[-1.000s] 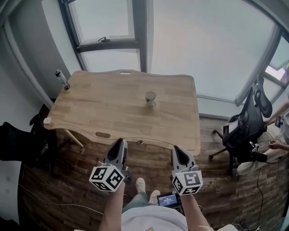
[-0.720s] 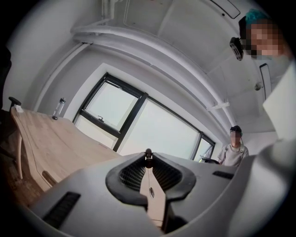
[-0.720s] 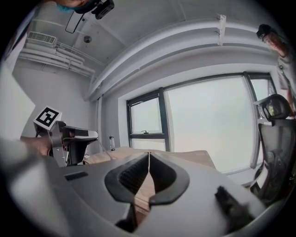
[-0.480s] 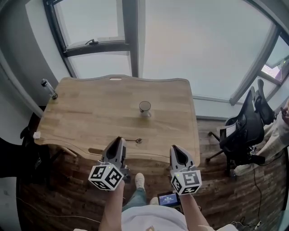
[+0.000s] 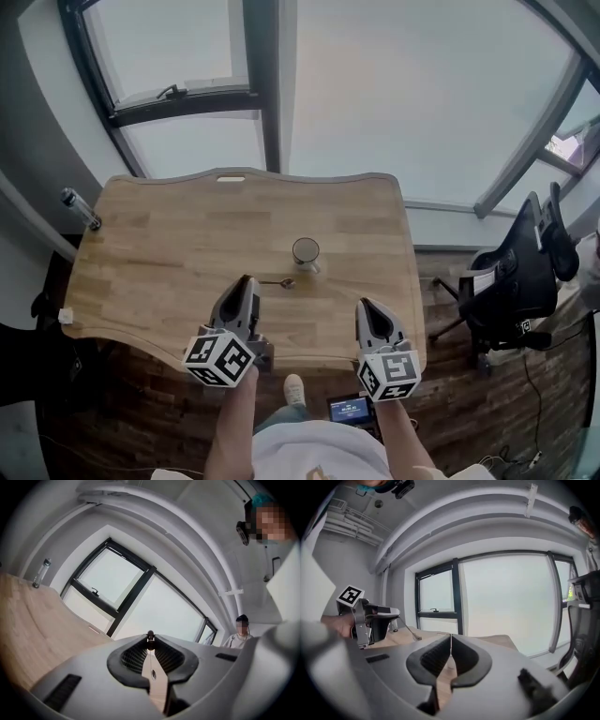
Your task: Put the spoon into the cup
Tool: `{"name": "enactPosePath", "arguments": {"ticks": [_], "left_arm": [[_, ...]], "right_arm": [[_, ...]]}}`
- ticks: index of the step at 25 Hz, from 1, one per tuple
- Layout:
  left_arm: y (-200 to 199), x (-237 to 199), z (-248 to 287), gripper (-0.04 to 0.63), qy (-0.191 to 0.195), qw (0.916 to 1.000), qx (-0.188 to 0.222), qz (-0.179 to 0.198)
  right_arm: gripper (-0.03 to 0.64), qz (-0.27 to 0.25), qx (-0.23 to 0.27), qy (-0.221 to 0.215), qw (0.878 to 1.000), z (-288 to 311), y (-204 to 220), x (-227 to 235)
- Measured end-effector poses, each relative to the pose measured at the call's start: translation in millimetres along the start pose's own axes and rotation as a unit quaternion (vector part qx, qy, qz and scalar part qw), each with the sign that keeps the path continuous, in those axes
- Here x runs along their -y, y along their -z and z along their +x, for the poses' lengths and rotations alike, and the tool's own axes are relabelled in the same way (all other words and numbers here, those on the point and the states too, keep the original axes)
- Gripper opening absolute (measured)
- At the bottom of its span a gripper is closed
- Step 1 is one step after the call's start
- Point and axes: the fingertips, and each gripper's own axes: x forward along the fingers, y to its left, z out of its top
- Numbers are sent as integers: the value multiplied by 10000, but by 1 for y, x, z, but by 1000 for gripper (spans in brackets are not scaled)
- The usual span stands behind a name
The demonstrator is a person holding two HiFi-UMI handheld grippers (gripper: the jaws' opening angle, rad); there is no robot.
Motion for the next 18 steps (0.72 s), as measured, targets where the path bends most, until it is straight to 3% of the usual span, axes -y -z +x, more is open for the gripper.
{"name": "enactPosePath", "arguments": {"ticks": [18], "left_arm": [[-11,-38,72,52,32,9998,-107,-160]], "right_arm": [[32,160,39,307,9994,52,-11,21]]}}
